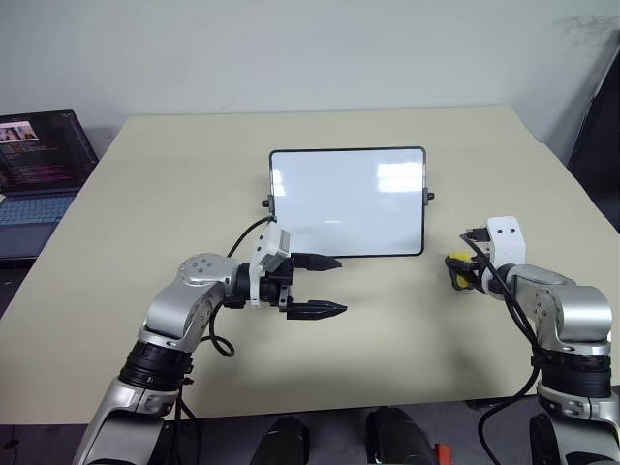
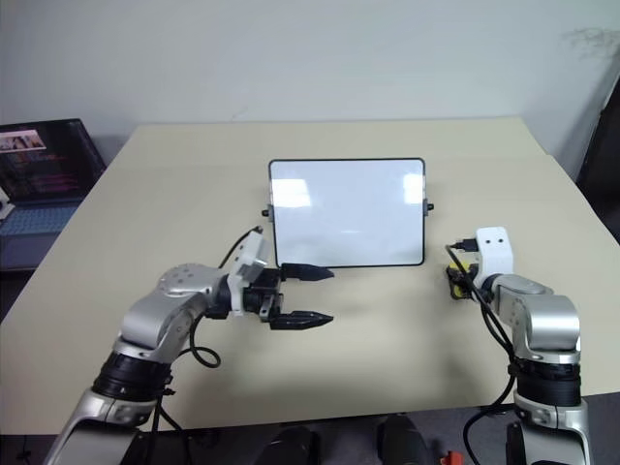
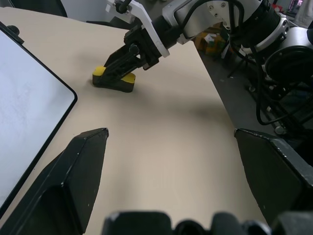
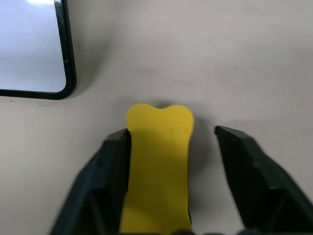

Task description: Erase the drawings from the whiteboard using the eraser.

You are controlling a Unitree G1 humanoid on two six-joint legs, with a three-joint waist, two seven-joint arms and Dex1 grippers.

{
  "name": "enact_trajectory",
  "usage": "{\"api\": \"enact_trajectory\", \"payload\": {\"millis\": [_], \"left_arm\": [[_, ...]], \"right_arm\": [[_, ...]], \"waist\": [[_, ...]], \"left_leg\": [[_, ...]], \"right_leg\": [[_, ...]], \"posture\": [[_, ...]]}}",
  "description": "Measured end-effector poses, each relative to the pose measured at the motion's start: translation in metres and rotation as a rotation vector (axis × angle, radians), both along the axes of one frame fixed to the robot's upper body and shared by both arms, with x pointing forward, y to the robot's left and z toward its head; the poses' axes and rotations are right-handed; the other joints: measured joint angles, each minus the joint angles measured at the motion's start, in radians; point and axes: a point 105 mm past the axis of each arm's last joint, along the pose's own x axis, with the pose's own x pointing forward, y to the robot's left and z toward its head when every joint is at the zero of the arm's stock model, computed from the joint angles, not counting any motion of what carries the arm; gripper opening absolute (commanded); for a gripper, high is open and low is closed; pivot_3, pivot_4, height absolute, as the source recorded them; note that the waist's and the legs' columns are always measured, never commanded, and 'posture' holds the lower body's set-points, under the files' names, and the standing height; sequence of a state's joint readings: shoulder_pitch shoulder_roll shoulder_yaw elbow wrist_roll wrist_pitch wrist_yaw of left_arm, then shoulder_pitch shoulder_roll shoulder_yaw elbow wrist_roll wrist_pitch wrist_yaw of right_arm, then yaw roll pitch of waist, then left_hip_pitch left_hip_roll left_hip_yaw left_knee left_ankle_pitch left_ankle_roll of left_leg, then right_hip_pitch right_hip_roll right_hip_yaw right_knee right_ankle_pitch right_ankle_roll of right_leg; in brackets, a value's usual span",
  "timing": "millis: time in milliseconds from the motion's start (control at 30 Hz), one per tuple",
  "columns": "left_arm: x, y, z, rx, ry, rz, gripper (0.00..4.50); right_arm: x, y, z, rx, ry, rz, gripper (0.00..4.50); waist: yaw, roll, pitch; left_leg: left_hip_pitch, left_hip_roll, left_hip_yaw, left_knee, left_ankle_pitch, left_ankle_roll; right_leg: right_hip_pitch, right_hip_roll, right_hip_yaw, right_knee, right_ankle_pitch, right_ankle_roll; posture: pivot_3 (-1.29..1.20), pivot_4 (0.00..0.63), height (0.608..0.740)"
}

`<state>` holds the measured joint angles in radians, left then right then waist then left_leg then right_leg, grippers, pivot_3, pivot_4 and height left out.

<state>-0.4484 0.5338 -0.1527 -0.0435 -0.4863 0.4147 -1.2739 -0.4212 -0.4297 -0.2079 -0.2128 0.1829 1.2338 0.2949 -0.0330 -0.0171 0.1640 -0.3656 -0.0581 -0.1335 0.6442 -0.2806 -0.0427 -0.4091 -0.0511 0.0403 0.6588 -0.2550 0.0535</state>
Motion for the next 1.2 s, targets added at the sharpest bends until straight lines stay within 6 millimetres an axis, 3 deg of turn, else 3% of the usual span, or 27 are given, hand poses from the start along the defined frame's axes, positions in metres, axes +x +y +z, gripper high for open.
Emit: {"api": "enact_trajectory", "payload": {"millis": [67,1100,1200], "left_arm": [[0.0,0.0,-0.0001,0.0,0.002,0.0,4.5],[0.0017,-0.0006,0.0025,0.009,-0.005,-0.001,4.5],[0.0019,-0.0005,0.0024,0.01,-0.006,0.001,4.5]], "right_arm": [[0.0002,0.0001,0.0003,0.0,-0.001,0.0,4.45],[0.007,-0.0012,-0.0002,0.006,0.0,-0.025,4.45],[0.0071,-0.0017,-0.0014,0.009,0.005,-0.028,3.83]], "waist": [[0.0,0.0,0.0],[0.0,0.0,0.0],[0.0,0.0,0.0]], "left_leg": [[0.0,0.0,0.0,0.0,0.0,0.0],[0.0,0.0,0.0,0.0,0.0,0.0],[0.0,0.0,0.0,0.0,0.0,0.0]], "right_leg": [[0.0,0.0,0.0,0.0,0.0,0.0],[0.0,0.0,0.0,0.0,0.0,0.0],[0.0,0.0,0.0,0.0,0.0,0.0]], "posture": [[0.0,0.15,0.74],[0.0,0.15,0.74],[0.0,0.15,0.74]]}}
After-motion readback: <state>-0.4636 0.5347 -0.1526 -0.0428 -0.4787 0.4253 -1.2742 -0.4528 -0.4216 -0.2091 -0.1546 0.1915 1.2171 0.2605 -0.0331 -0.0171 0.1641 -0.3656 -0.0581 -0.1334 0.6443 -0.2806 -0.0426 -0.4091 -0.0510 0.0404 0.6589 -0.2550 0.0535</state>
